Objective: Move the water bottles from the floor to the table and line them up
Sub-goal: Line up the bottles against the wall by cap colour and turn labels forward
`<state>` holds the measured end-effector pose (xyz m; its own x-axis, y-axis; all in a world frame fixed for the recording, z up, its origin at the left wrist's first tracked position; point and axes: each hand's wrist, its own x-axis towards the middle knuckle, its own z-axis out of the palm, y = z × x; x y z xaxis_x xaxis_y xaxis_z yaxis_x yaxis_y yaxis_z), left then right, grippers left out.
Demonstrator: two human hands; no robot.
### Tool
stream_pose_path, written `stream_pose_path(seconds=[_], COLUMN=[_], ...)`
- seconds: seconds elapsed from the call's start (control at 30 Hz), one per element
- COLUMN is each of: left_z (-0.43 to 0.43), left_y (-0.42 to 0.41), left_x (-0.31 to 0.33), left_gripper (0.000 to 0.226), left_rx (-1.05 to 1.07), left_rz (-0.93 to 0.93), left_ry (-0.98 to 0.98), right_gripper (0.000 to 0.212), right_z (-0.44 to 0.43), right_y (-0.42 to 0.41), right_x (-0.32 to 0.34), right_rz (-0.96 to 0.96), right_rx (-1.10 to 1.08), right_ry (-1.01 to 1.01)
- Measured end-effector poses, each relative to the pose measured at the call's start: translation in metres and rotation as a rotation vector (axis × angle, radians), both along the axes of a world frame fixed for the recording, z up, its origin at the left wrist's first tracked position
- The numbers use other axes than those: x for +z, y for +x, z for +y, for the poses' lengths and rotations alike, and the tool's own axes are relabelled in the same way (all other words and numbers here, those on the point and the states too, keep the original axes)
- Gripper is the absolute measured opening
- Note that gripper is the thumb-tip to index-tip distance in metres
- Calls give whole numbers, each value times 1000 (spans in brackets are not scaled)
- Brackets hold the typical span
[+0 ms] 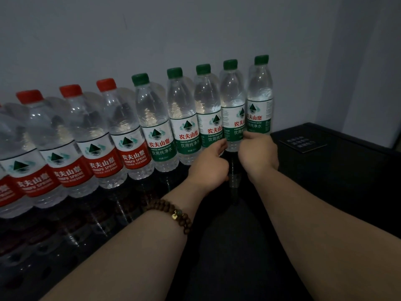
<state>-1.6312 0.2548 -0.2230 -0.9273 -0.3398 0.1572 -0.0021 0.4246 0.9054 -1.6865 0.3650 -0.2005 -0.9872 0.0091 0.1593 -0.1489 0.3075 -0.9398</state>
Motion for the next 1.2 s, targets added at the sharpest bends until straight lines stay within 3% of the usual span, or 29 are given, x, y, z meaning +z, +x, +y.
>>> stream_pose_path(seconds=[0.3, 0.67, 1.2], left_z=[1, 6, 7], left_y=[2, 4, 8], left_x=[2, 6, 7], left_gripper=[100, 86, 79], left_rx=[10, 27, 46], left_rz=[-20, -16, -5], left_ry=[-28, 94, 76], right_gripper=[48, 48, 39], right_z=[0, -1, -3], right_y=[0, 0, -7], right_x=[0, -1, -4], right_rz=[-7, 1, 26], right_rx=[1, 8, -80], right_ry=[-9, 5, -67])
